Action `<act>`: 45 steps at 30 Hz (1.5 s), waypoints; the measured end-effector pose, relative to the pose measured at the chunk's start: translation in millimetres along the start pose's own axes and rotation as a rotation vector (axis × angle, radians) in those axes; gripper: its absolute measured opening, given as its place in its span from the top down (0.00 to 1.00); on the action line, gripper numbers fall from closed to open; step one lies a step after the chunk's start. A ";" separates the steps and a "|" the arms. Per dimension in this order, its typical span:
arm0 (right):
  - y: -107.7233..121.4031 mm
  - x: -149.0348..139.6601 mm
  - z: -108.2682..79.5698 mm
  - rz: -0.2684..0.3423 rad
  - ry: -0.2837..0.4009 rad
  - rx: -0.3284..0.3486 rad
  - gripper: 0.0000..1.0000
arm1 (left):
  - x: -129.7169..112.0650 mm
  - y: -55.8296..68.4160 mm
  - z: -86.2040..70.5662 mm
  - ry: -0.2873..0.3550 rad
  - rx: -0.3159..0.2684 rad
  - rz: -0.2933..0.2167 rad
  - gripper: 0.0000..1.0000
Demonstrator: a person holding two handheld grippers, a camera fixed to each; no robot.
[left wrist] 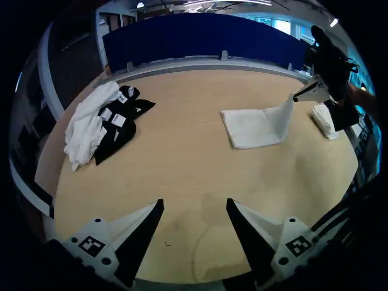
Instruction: Fold towel
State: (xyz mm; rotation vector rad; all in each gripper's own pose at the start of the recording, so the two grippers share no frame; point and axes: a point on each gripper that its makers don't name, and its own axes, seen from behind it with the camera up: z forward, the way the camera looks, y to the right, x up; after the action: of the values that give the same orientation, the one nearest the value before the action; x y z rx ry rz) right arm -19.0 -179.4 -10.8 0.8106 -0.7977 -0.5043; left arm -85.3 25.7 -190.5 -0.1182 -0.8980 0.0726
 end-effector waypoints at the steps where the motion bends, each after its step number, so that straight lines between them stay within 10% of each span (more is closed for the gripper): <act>1: -3.5 3.3 2.4 -0.007 0.001 0.006 0.98 | 0.5 -1.0 -0.7 0.002 0.003 0.000 0.04; 21: -137.3 35.0 117.1 -0.140 -0.075 0.242 0.98 | -10.9 -9.0 -20.6 0.010 0.045 -0.077 0.04; 33: -140.5 31.5 125.7 -0.123 -0.094 0.251 0.96 | -15.1 -4.5 -24.8 0.012 0.042 -0.090 0.04; 45: -136.6 39.2 113.0 -0.105 -0.059 0.238 0.33 | -16.3 -7.6 -28.6 0.013 0.051 -0.079 0.04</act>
State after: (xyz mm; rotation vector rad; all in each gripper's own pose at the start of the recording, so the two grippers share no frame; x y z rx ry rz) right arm -97.7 -337.4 -53.5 1.0659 -0.8839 -0.5342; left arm -72.9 14.4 -219.8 -0.0360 -0.8862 0.0209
